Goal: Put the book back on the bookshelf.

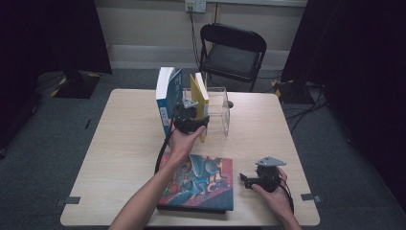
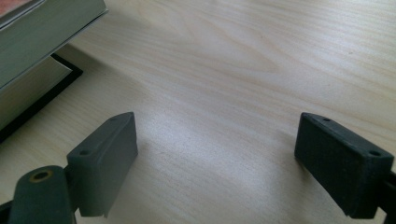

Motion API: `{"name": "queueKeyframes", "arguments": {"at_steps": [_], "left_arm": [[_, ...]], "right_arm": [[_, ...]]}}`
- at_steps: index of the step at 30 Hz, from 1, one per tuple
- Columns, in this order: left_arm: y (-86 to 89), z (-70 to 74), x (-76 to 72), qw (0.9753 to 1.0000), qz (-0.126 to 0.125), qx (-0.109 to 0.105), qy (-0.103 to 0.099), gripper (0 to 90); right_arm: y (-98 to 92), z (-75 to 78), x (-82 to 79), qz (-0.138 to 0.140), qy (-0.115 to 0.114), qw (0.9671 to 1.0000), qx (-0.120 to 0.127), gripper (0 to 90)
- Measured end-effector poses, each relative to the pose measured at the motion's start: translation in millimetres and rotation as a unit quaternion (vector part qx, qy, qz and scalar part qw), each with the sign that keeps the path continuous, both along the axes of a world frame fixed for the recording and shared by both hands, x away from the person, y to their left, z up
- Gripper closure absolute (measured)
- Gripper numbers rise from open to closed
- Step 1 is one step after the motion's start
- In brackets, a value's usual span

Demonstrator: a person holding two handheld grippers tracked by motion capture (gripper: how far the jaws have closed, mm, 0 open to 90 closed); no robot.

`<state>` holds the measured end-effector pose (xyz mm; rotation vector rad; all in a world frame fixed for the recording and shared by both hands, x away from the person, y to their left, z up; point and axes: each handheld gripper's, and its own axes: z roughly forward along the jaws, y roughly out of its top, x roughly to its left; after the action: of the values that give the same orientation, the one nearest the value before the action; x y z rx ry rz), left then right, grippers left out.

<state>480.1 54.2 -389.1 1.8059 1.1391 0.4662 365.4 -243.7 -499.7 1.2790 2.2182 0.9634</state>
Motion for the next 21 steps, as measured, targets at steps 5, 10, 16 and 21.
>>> {"name": "queueKeyframes", "arguments": {"at_steps": [5, 10, 16, 21], "left_arm": [[11.6, -1.6, -5.3, 1.0000, -0.004, -0.005, 0.000, 43.0], [27.0, -2.0, -13.4, 0.9999, -0.015, -0.007, 0.005, 47.5], [48.7, -3.3, -29.4, 0.9997, -0.024, 0.009, 0.003, 54.8], [68.6, -13.0, -47.2, 0.9994, -0.024, 0.021, 0.011, 60.5]], "right_arm": [[0.1, 0.0, 0.0, 0.000, 0.000, 1.0000, 0.000, 12.9], [0.0, 0.0, 0.0, 0.000, 0.000, 1.0000, 0.000, 12.9], [0.3, 1.4, 0.1, -0.001, 0.003, 1.0000, -0.001, 14.9], [2.5, 10.3, -0.1, 0.006, 0.013, 0.9998, 0.016, 21.2]]}}
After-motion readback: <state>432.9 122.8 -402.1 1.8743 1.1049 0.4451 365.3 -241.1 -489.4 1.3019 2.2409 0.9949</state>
